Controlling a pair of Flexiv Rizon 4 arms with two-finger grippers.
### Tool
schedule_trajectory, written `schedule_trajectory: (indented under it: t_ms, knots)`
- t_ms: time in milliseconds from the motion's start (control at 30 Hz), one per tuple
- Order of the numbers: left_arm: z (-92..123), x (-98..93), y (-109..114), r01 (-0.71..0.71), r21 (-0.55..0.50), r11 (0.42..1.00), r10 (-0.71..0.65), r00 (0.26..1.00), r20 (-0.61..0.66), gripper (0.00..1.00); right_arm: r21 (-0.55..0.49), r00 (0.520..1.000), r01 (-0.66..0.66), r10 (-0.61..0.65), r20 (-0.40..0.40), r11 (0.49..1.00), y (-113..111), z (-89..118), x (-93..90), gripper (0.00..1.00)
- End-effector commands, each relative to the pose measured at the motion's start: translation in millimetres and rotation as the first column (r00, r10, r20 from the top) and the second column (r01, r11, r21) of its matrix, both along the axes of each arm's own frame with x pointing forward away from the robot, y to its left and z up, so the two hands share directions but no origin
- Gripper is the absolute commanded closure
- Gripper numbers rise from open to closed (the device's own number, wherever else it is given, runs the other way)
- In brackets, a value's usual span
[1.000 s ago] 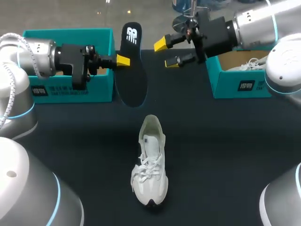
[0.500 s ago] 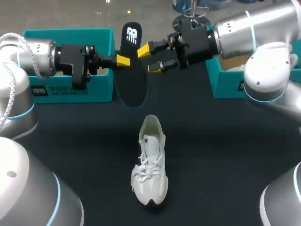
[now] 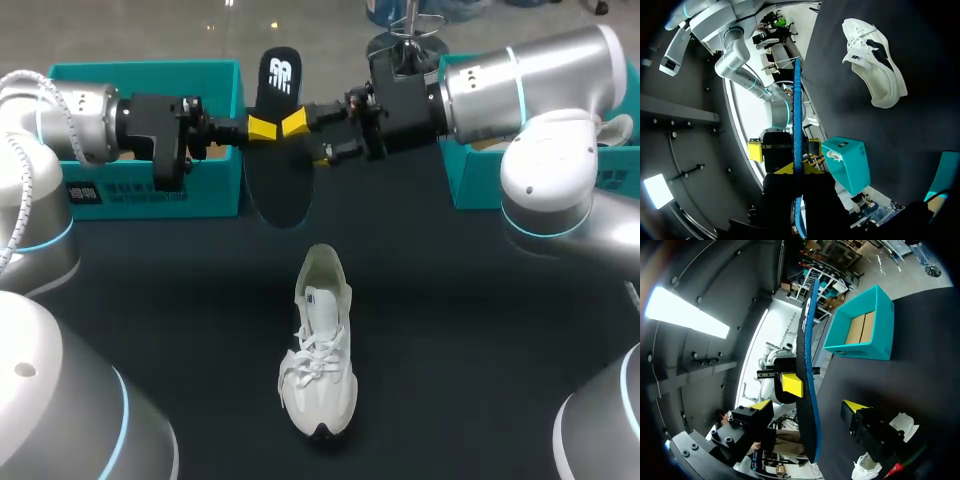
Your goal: Take the shoe out of the shoebox, open the shoe tongue, remove and reinsert the insole, then place the shoe into the shoebox
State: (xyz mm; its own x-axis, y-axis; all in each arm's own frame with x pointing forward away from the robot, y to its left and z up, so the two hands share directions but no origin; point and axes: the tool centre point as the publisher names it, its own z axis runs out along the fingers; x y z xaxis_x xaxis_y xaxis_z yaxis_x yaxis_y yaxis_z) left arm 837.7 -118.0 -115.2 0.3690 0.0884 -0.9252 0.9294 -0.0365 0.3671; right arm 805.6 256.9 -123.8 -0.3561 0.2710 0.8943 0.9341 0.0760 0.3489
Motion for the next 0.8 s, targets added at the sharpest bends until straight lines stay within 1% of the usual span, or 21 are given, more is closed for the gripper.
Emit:
schedule_trajectory:
  t_ms: [33,67,100,167,233,333,500,533,567,600,733,800]
  knots:
    - [-0.7,0.0,-0.5,0.0,-0.001,1.0,0.0,1.0,0.002,1.0,0.002,1.0,-0.001,0.001,-0.001,1.0,2.7,-1.4,0.2,0.57]
    - [-0.7,0.0,-0.5,0.0,-0.001,1.0,0.0,1.0,0.002,1.0,0.003,1.0,-0.002,0.002,-0.002,1.0,2.8,-1.5,0.2,0.63]
    - [-0.7,0.0,-0.5,0.0,-0.001,1.0,0.0,1.0,0.002,1.0,0.004,1.0,-0.003,0.003,-0.003,1.0,2.8,-2.0,0.3,0.73]
    - [-0.7,0.0,-0.5,0.0,-0.001,1.0,0.0,1.0,0.002,1.0,0.005,1.0,-0.003,0.003,-0.005,1.0,2.7,-2.6,0.5,0.78]
    - [-0.7,0.0,-0.5,0.0,-0.001,1.0,0.0,1.0,0.002,1.0,0.008,1.0,-0.004,0.004,-0.005,1.0,3.8,-3.4,0.9,0.79]
    - [-0.7,0.0,-0.5,0.0,-0.001,1.0,0.0,1.0,0.002,1.0,0.013,1.0,-0.009,0.009,-0.008,1.0,6.4,-4.9,1.2,0.76]
    - [-0.7,0.0,-0.5,0.0,-0.001,1.0,0.0,1.0,0.002,1.0,0.026,1.0,-0.014,0.014,-0.011,1.0,7.6,-6.0,1.7,0.79]
    - [-0.7,0.0,-0.5,0.0,-0.001,1.0,0.0,1.0,0.002,1.0,0.029,1.0,-0.014,0.014,-0.011,0.999,7.9,-6.2,1.8,0.81]
    - [-0.7,0.0,-0.5,0.0,-0.001,1.0,0.0,1.0,0.002,1.0,0.03,1.0,-0.015,0.015,-0.011,0.999,8.3,-6.3,1.9,0.85]
    - [-0.7,0.0,-0.5,0.0,-0.001,1.0,0.0,1.0,0.002,1.0,0.034,1.0,-0.016,0.017,-0.012,0.999,8.6,-6.3,1.9,0.93]
    - [-0.7,0.0,-0.5,0.0,-0.001,1.0,0.0,1.0,0.002,1.0,0.042,1.0,-0.014,0.014,-0.013,0.999,8.9,-6.8,1.3,0.94]
    - [-0.7,0.0,-0.5,0.0,-0.001,1.0,0.0,1.0,0.002,1.0,0.042,1.0,-0.013,0.014,-0.014,0.999,9.2,-6.9,0.4,0.97]
